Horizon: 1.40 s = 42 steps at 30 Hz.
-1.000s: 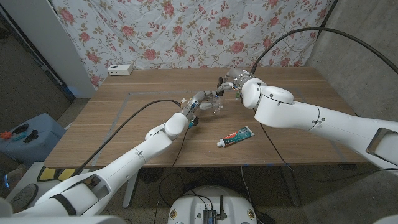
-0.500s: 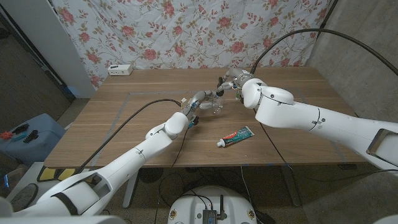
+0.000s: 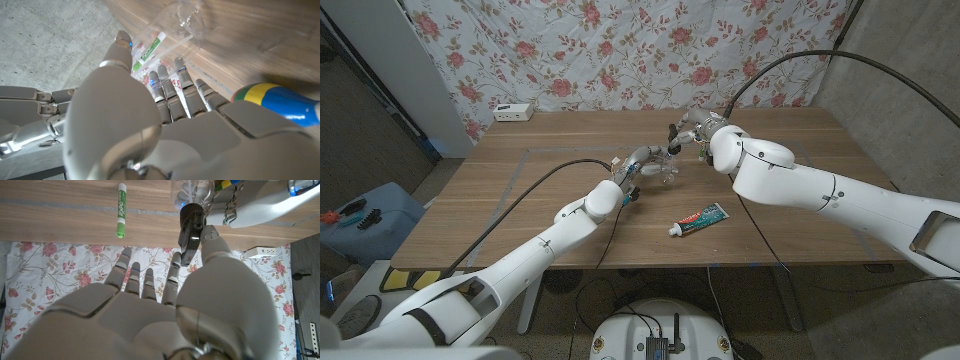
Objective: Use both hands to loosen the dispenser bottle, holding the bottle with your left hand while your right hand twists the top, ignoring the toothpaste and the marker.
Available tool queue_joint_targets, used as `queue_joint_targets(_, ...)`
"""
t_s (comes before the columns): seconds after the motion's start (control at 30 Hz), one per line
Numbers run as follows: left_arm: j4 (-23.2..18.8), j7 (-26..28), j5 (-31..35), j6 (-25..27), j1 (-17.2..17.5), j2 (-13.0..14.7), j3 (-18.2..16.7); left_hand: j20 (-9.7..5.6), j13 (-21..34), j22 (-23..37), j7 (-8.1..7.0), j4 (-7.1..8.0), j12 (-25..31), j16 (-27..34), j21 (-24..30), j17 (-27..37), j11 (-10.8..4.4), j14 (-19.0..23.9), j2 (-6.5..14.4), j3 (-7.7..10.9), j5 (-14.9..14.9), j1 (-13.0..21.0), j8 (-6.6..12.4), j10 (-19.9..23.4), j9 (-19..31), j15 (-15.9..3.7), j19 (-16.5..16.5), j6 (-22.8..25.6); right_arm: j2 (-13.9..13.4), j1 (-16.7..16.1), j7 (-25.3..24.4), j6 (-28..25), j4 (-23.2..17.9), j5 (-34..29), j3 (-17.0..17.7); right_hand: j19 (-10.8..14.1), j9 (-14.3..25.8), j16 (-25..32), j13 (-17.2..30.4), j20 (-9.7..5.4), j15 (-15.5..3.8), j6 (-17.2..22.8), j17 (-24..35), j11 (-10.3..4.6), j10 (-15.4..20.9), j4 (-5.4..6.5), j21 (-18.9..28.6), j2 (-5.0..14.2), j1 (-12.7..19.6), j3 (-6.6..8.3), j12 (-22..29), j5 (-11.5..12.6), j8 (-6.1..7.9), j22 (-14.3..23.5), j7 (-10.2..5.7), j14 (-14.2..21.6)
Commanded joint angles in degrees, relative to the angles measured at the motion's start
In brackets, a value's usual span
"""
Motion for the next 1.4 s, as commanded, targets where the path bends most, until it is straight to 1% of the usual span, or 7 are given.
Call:
queue_joint_targets(0.03, 0.5, -0.2, -0.2, 0.0, -0.3, -0.3, 0.2, -2.56, 6.1, 0.0, -0.83, 1.96, 0.2, 0.3, -0.2, 0.0, -2.58, 0.8, 5.8, 2.59, 0.2, -0.9, 0.66, 4.1, 0.1, -6.23, 0.6, 3.4, -0.8, -2.3, 1.8, 4.0, 0.6, 0.3, 3.5, 0.6, 0.1, 0.1, 0.1, -0.28, -0.27, 0.4, 0.2, -0.51, 0.2, 0.03, 0.2, 0.13, 1.1, 0.78, 0.2, -0.4, 0.63, 0.2, -0.6, 0.0)
queue_joint_targets(0.3, 0.9, -0.4, -0.2, -0.2, -0.6, -0.4, 0.3, -2.53, 6.2, 0.0, -0.75, 2.01, 0.1, 0.3, -0.2, 0.0, -2.46, 0.8, 5.8, 2.62, 0.3, -1.0, 0.64, 4.1, 0.1, -6.1, 0.5, 3.3, -1.2, -4.9, 2.4, 7.3, 1.0, 1.1, 6.9, 0.8, 0.0, 0.0, 0.1, -0.46, -0.6, 1.7, 0.2, -0.88, 0.2, -0.02, 0.0, 0.48, 3.2, 2.08, 0.1, -0.6, 1.19, 0.2, -2.17, 0.0)
queue_joint_targets(0.4, 1.1, -0.5, -0.3, -0.3, -0.7, -0.5, 0.3, -2.54, 6.2, 0.0, -0.7, 1.98, 0.1, 0.3, -0.2, 0.1, -2.52, 0.8, 5.9, 2.63, 0.3, -1.0, 0.68, 4.2, 0.1, -6.19, 0.5, 3.3, -1.3, -5.9, 2.7, 8.6, 1.2, 1.6, 8.2, 0.8, -0.1, 0.0, 0.1, -0.49, -0.71, 2.1, 0.2, -1.04, 0.2, -0.03, 0.0, 0.58, 3.7, 2.44, 0.1, -0.6, 1.34, 0.2, -2.37, 0.0)
queue_joint_targets(0.6, 1.4, -0.8, -0.2, -0.6, -0.9, -0.6, 0.5, -2.51, 6.3, 0.0, -0.64, 1.95, 0.1, 0.3, -0.2, 0.2, -2.76, 0.8, 5.9, 2.64, 0.3, -1.0, 0.65, 4.1, 0.1, -6.18, 0.5, 3.2, -1.1, -6.9, 3.2, 9.7, 1.4, 1.9, 9.7, 0.8, -0.1, -0.1, 0.1, -0.58, -0.85, 2.5, 0.3, -1.2, 0.1, -0.02, -0.1, 0.84, 4.7, 3.05, 0.0, -0.6, 1.52, 0.2, -2.62, -0.1)
queue_joint_targets(0.8, 1.2, -0.7, -0.2, -0.3, -0.8, -0.6, 0.6, -2.51, 6.3, 0.0, -0.6, 1.94, 0.1, 0.3, -0.2, 0.3, -2.52, 0.8, 6.0, 2.64, 0.3, -1.0, 0.68, 4.2, 0.1, -6.23, 0.5, 3.2, -1.1, -8.3, 3.5, 11.5, 1.8, 2.6, 11.6, 0.8, -0.2, -0.1, 0.1, -0.76, -0.99, 3.4, 0.2, -1.35, 0.2, -0.06, -0.1, 1.0, 5.8, 3.69, 0.1, -0.7, 1.87, 0.2, -3.08, -0.2)
queue_joint_targets(1.13, 0.8, -0.8, -0.2, -0.7, -0.6, -0.5, 0.6, -2.55, 6.4, 0.0, -0.71, 1.92, 0.0, 0.2, -0.2, 0.3, -2.59, 0.9, 6.0, 2.71, 0.4, -1.1, 0.67, 4.3, 0.0, -6.26, 0.4, 3.2, -1.6, -10.2, 4.3, 14.3, 2.1, 4.1, 14.3, 0.9, -0.4, -0.2, 0.0, -1.21, -1.54, 6.1, 0.2, -2.35, 0.6, -0.19, -0.2, 1.37, 8.7, 5.37, 0.1, -0.7, 2.93, 0.1, -4.56, -0.1)
queue_joint_targets(1.4, 0.4, -0.6, 0.0, -0.3, -0.4, -0.5, 0.7, -2.54, 6.5, 0.0, -0.71, 1.95, 0.0, 0.1, -0.2, 0.3, -2.52, 1.0, 6.0, 2.77, 0.4, -1.2, 0.68, 4.4, 0.0, -6.28, 0.4, 3.2, -1.9, -11.7, 4.5, 16.2, 2.1, 5.3, 16.3, 0.7, -0.6, -0.2, 0.0, -1.75, -1.97, 7.1, 0.2, -3.1, 0.9, -0.18, -0.3, 1.98, 10.9, 6.56, 0.1, -0.6, 3.24, 0.1, -5.99, -0.2)
